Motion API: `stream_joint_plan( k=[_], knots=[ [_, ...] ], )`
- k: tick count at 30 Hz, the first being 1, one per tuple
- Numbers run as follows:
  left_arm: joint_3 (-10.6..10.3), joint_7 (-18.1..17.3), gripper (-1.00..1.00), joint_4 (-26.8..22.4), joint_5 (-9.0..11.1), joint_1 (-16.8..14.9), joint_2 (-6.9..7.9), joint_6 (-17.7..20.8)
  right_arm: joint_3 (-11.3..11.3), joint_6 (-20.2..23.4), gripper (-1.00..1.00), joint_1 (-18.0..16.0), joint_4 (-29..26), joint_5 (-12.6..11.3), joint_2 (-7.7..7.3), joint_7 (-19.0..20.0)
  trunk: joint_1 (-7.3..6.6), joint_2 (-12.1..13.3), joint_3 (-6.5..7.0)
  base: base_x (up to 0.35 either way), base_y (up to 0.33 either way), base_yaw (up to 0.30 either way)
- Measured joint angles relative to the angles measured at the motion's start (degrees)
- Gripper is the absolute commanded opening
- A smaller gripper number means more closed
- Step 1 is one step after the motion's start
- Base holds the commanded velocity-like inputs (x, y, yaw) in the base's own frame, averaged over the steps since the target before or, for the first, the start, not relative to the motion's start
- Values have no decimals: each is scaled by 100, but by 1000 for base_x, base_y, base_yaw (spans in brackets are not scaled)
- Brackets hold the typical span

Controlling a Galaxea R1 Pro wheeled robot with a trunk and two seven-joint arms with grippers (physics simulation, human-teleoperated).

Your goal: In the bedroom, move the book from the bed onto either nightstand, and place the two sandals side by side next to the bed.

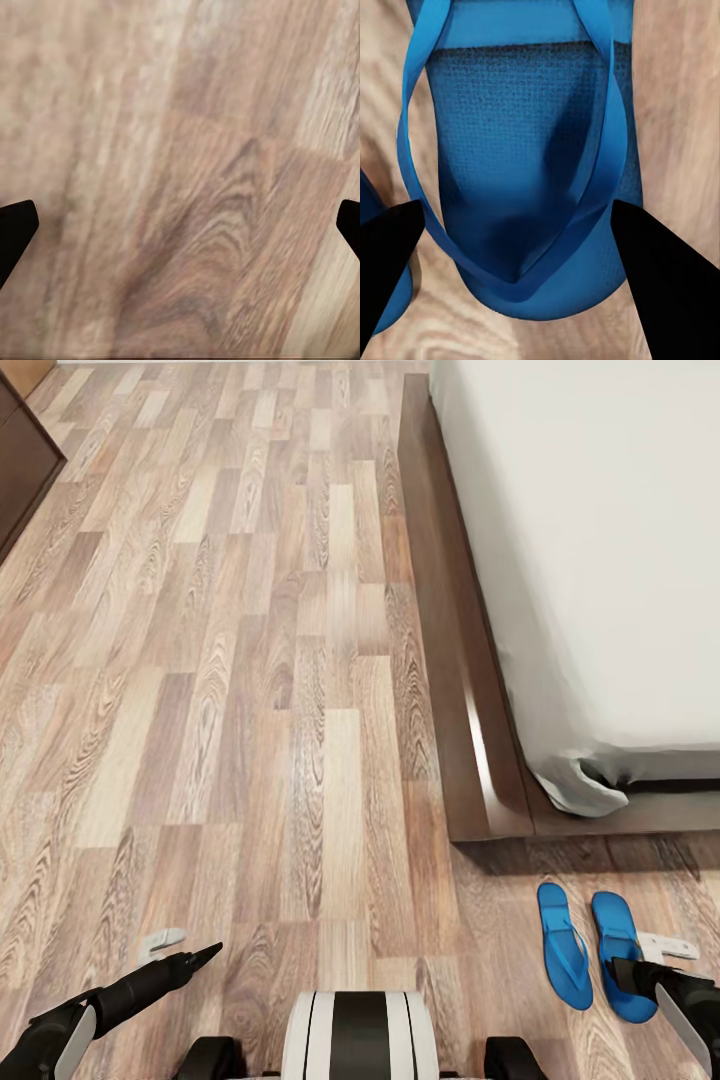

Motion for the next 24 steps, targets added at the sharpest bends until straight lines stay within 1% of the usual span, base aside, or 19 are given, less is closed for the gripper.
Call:
stream_joint_plan(
  k=[3,5,7,15,19,24],
  knots=[
    [0,-1,100,0,1,0,0,0,-8,-103,-100,-1,-52,1,-6,13,0,0,-1,0,0,0],
    [0,-1,100,0,1,0,0,0,-13,-517,-100,-1,-29,1,-8,28,0,0,-1,0,0,0],
    [1,-1,100,-3,2,2,1,2,-3,-760,-100,2,7,-12,-11,26,-1,0,-1,0,0,0],
    [1,-3,100,-4,3,3,1,3,-6,-811,-100,-1,16,12,-13,22,-1,0,-1,0,0,0],
    [3,-3,100,-5,3,5,2,7,9,-944,-100,-13,14,-29,-20,17,7,-6,-88,0,0,0],
    [2,-2,100,-5,3,5,2,4,-9,-949,-100,-12,-92,-9,-21,20,20,-13,-199,0,0,0]
  ],
)
